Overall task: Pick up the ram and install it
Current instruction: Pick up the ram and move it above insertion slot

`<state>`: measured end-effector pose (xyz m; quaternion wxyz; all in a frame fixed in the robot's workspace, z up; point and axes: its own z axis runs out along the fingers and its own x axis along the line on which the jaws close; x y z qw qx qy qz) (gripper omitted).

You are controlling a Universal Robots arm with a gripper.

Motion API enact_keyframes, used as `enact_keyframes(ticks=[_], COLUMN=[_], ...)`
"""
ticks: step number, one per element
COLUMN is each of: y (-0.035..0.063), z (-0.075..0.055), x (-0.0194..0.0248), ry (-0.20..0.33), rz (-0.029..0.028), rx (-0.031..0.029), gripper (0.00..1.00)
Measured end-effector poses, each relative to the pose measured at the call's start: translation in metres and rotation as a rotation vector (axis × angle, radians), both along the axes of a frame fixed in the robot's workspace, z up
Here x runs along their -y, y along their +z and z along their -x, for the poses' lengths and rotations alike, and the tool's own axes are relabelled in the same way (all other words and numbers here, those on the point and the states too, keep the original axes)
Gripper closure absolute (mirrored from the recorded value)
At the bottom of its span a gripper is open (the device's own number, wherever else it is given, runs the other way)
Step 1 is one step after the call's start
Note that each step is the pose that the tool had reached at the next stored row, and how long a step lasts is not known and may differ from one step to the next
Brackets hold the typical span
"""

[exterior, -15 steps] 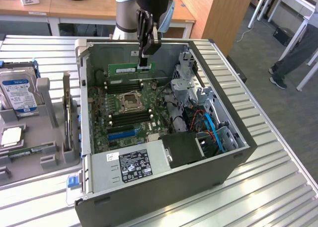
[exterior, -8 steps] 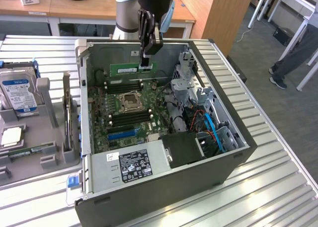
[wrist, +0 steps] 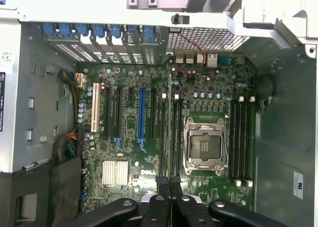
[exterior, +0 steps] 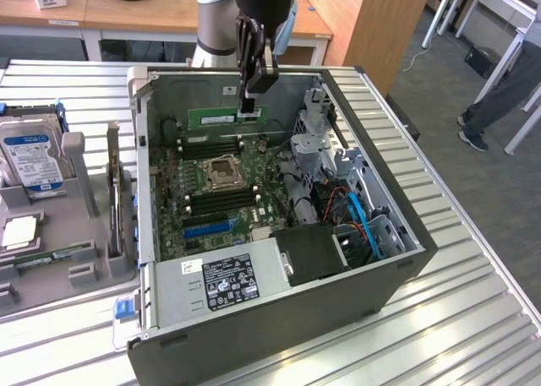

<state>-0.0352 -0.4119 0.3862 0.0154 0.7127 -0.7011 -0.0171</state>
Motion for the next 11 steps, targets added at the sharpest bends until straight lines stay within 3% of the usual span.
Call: enact_keyframes(ticks=[11], y=[-0.0028], z=[-0.0042], x=[0.0], ry=[0.0], rz=[0.0], rx=[0.0], gripper=[0.89])
